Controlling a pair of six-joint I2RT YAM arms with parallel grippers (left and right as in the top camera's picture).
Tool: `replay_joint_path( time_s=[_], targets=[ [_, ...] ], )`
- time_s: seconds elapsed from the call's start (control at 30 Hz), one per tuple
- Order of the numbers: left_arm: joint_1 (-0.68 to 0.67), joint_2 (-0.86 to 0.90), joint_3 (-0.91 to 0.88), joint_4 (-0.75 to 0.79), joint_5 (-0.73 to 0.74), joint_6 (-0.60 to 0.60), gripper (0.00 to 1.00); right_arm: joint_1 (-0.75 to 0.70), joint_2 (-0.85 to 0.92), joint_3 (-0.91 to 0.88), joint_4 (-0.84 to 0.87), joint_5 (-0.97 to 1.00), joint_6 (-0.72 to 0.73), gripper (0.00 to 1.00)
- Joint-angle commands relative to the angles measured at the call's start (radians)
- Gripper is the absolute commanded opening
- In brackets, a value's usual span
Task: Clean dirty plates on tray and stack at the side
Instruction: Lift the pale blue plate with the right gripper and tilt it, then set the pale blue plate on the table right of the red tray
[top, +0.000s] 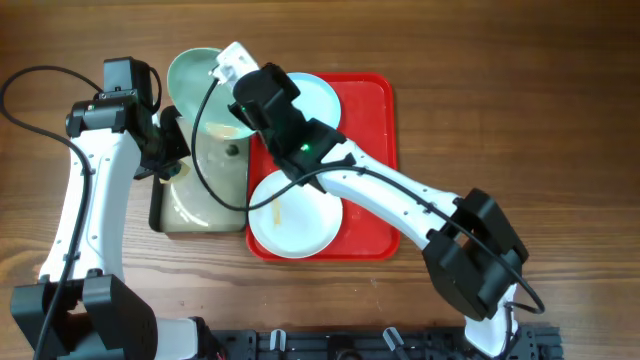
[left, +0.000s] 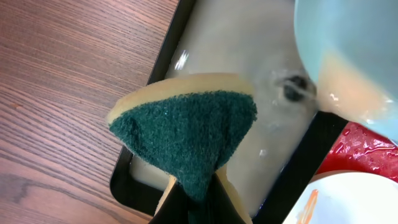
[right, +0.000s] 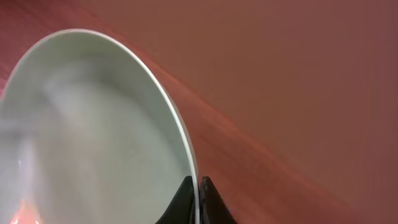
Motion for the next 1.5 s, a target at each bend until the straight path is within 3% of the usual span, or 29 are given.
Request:
replay_joint_path(
  time_s=[0.0, 0.2, 0.6, 0.9, 1.0, 1.2, 1.3, 1.47],
  targets=[
    [0.005, -0.01, -0.019, 0.008, 0.002, -0.014, 0.04, 0.045, 0.006, 0.021, 0.099, 0.088, -0.217, 0.04],
    [0.005, -0.009, -0.047, 0.035, 0.002, -0.013, 0.04, 0.108, 0.006, 0.021, 0.261, 0.104, -0.457, 0.04],
    [0.005, -0.009, -0.047, 0.063, 0.002, -0.04, 0.04, 0.115, 0.006, 0.021, 0.235, 0.104, -0.354, 0.04],
    [0.005, -0.009, -0.047, 0.06, 0.002, -0.04, 0.04, 0.065, 0.006, 0.021, 0.05, 0.089, 0.044, 0.04],
    [0.005, -0.009, -0.047, 0.06, 0.003, -0.04, 0.04, 0.022, 0.006, 0.021, -0.138, -0.167, 0.248, 0.04],
    [0.005, -0.009, -0.047, 0.06, 0.003, -0.039, 0.04, -0.107, -0.05, 0.021, -0.251, -0.494, 0.52, 0.04],
    [0.005, -0.009, -0.047, 0.062, 0.01, -0.039, 0.04, -0.194, -0.11, 0.021, -0.375, -0.574, 0.599, 0.04],
    [0.005, -0.009, -0.047, 0.064, 0.014, -0.039, 0.04, -0.385, -0.182, 0.021, -0.586, -0.695, 0.598, 0.04]
  ],
)
